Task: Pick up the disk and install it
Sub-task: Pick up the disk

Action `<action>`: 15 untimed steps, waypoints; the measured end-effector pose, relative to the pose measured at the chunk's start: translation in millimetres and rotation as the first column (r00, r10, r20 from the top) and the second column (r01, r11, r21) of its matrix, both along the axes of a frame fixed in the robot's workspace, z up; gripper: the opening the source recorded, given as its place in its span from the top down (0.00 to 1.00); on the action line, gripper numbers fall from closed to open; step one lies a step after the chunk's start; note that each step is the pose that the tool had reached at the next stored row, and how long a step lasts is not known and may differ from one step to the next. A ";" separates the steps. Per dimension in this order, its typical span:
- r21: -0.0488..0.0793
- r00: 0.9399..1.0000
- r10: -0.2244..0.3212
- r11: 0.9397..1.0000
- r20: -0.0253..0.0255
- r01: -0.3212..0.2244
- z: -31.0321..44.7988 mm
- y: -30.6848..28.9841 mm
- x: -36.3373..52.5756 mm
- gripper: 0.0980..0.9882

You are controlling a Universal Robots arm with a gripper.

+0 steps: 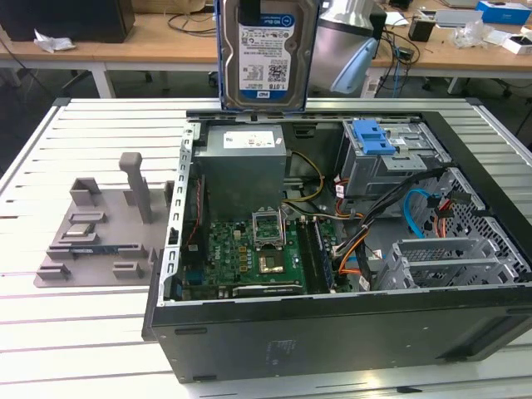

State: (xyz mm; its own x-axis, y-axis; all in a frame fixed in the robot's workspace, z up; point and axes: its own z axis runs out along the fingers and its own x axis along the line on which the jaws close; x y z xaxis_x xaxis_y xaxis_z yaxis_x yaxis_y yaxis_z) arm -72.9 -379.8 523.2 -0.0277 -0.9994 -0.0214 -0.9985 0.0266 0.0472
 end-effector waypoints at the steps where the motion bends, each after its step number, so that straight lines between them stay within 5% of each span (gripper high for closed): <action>1: 0.000 1.000 0.000 1.000 0.000 0.000 -0.1 -3.9 0.0 0.70; 15: 0.000 1.000 0.000 1.000 0.000 0.000 -1.5 -36.3 0.2 0.70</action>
State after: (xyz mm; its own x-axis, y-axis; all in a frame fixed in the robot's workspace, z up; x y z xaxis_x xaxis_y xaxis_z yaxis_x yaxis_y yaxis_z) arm -72.7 -416.1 521.7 -0.0277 -0.9994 -0.0215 -0.9985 0.0266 0.0472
